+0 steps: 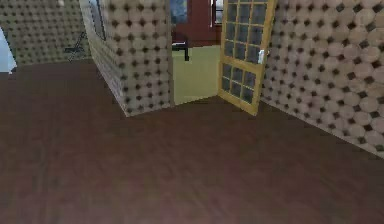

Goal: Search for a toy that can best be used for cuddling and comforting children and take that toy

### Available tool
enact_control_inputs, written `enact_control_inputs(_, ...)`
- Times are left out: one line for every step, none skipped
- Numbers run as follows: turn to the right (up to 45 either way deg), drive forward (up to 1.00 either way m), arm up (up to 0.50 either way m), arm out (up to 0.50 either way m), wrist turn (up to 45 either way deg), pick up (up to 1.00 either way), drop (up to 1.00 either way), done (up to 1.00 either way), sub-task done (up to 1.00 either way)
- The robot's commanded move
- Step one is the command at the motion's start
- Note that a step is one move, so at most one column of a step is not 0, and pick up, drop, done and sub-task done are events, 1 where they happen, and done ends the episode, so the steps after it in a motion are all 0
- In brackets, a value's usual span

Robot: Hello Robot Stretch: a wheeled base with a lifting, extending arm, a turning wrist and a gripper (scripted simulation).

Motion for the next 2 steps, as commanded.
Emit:
enact_control_inputs(0.0, 1.00, 0.00, 0.00, 0.0, 0.00, 0.00, 0.00, 0.00)
enact_control_inputs(3.0, 0.00, 0.00, 0.00, 0.0, 0.00, 0.00, 0.00, 0.00)
